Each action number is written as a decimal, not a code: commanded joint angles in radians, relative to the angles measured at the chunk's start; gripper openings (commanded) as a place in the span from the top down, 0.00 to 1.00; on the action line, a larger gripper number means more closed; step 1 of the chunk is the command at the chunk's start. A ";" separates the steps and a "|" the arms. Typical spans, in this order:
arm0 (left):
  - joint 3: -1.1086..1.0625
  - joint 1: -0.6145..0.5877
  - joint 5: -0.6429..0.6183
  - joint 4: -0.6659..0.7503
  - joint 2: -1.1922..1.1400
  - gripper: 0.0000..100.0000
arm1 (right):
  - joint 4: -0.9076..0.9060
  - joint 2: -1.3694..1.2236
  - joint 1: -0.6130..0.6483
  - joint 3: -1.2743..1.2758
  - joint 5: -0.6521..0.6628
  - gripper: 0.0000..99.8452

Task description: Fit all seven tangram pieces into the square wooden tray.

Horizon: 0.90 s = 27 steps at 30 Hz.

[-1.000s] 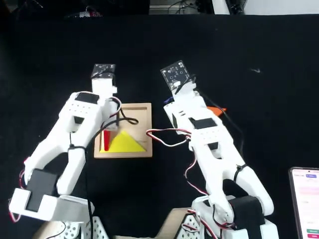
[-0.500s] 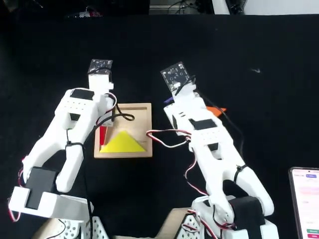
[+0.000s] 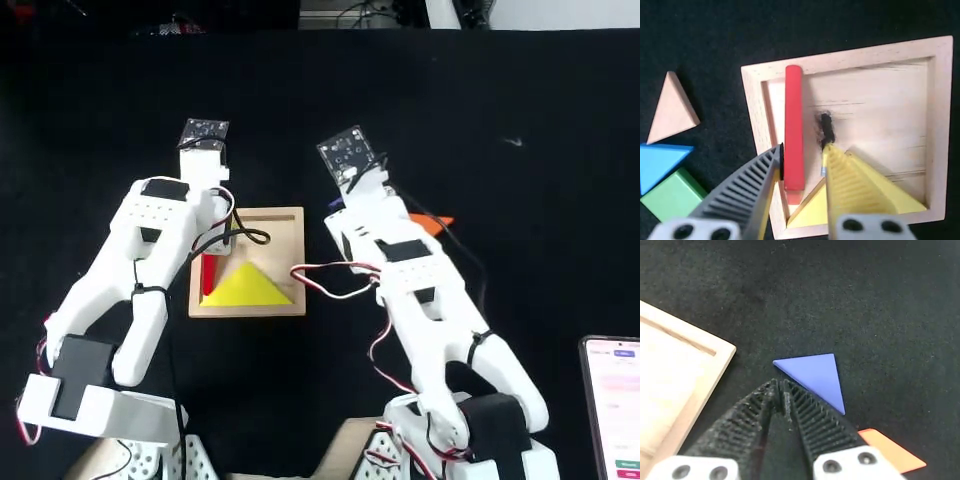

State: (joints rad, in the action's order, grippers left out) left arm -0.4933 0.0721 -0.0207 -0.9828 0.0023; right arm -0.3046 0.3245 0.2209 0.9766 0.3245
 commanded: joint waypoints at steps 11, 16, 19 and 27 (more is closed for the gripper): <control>0.136 0.130 -0.041 -0.107 0.121 0.86 | 0.020 0.036 0.006 -0.005 -0.002 0.99; 0.088 0.136 -0.041 0.092 0.086 0.86 | 0.031 0.038 -0.069 -0.030 -0.006 0.99; 0.048 0.182 -0.038 0.193 0.012 0.86 | 0.083 0.036 -0.092 -0.015 -0.009 0.99; 0.162 0.160 -0.003 0.267 -0.236 0.86 | 0.164 0.036 -0.094 0.027 -0.005 0.99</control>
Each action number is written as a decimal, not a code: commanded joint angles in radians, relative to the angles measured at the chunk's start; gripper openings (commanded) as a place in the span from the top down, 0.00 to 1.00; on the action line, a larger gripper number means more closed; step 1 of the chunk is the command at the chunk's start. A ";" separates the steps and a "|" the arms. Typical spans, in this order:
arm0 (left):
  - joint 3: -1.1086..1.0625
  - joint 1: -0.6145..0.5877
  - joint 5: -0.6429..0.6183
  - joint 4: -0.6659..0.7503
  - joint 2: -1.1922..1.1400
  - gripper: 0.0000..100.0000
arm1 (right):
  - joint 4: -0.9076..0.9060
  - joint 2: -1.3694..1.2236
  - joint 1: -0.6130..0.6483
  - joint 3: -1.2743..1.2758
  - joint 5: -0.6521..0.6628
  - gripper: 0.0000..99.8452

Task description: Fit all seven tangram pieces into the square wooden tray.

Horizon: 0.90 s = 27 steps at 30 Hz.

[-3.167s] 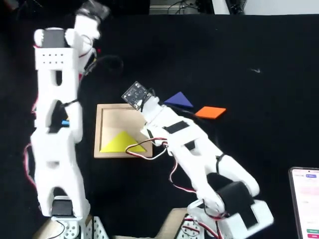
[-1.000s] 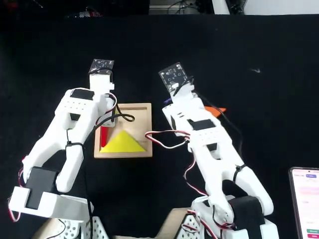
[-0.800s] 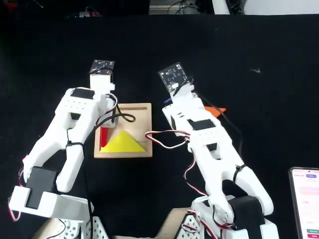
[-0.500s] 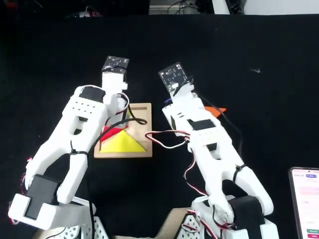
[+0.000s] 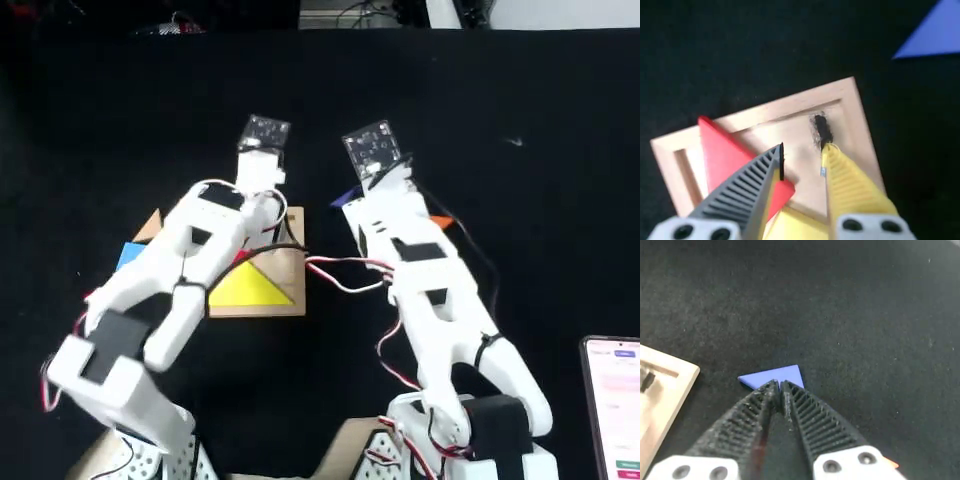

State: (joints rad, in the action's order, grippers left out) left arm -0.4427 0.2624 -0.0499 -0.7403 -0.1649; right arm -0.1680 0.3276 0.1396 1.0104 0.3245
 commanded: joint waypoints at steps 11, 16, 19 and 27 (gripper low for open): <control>0.257 -0.091 0.066 -0.130 -0.123 0.86 | 0.029 0.031 -0.011 -0.007 -0.003 0.99; 0.237 -0.120 0.126 -0.172 -0.121 0.86 | 0.029 0.031 -0.011 -0.007 -0.003 0.99; 0.232 -0.130 0.158 -0.213 -0.115 0.86 | 0.029 0.031 -0.011 -0.007 -0.003 0.99; 0.274 -0.142 0.163 -0.336 -0.044 0.86 | 0.029 0.031 -0.011 -0.007 -0.003 0.99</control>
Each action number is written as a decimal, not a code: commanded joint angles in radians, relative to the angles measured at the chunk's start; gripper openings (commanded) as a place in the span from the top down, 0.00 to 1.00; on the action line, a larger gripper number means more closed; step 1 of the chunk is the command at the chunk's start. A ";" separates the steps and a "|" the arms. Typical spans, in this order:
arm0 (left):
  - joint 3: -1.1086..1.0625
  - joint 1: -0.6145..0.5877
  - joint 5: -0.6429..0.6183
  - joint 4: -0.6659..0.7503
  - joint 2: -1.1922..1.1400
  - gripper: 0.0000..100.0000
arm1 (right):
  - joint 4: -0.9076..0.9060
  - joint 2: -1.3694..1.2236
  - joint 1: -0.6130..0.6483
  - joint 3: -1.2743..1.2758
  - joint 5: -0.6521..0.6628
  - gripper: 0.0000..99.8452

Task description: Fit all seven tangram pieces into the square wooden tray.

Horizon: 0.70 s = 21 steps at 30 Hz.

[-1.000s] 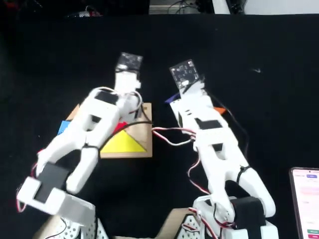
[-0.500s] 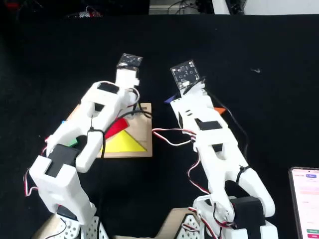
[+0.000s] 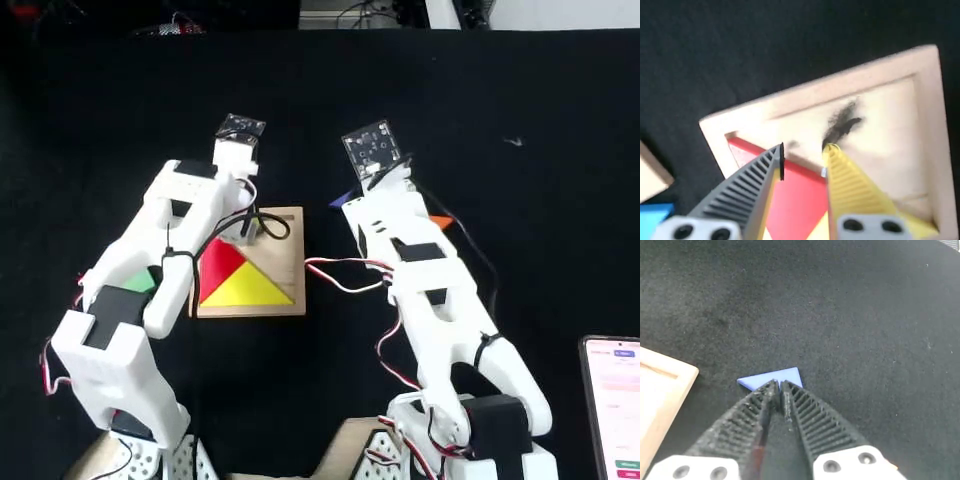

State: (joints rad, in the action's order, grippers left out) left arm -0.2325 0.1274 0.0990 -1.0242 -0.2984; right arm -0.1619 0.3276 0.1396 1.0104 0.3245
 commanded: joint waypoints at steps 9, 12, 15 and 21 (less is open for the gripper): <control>0.153 -0.213 0.031 -0.169 0.423 0.85 | 0.023 0.031 -0.009 -0.005 -0.003 0.99; 0.124 -0.274 0.137 -0.212 0.456 0.85 | 0.023 0.031 -0.009 -0.005 -0.003 0.99; 0.087 -0.354 0.269 -0.204 0.411 0.83 | 0.023 0.031 -0.009 -0.005 -0.003 0.99; 0.079 -0.401 0.540 -0.186 0.255 0.75 | 0.021 0.030 0.008 -0.004 -0.003 0.99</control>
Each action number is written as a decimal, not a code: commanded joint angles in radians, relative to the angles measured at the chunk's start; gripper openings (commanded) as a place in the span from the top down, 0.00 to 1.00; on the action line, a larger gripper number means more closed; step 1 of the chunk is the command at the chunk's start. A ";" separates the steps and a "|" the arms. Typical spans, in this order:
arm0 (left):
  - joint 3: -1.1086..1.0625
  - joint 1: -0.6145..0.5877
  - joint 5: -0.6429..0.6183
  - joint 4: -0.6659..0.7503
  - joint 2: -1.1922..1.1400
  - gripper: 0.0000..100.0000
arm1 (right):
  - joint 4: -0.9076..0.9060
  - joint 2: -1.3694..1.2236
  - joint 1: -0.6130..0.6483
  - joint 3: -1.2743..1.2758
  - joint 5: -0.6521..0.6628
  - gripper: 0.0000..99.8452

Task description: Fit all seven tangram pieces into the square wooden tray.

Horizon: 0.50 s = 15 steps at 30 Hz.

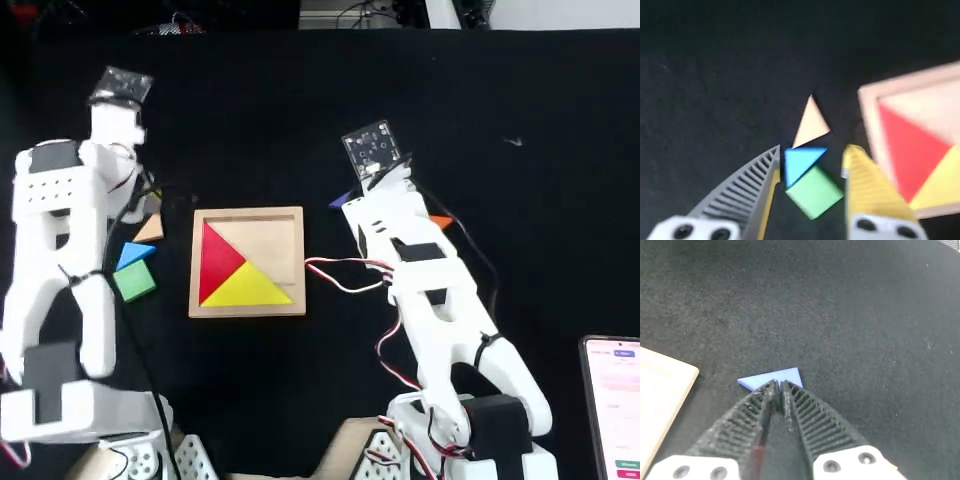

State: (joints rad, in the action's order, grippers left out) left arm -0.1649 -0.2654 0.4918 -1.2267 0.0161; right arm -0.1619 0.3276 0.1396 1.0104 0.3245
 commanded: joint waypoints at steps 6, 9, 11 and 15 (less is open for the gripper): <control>0.012 0.002 0.150 0.132 -0.190 0.71 | 0.025 0.030 0.009 0.007 -0.002 0.99; 0.012 0.002 0.152 0.157 -0.242 0.70 | 0.025 0.030 0.009 0.007 -0.002 0.99; 0.012 0.005 0.153 0.152 -0.264 0.70 | 0.025 0.031 0.011 0.007 -0.002 0.99; -0.016 0.035 0.153 0.118 -0.256 0.70 | 0.025 0.031 0.011 0.007 -0.002 0.99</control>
State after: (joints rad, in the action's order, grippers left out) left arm -0.1711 -0.2700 0.6329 -1.0871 -0.2585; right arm -0.1588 0.3276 0.1396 1.0257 0.3245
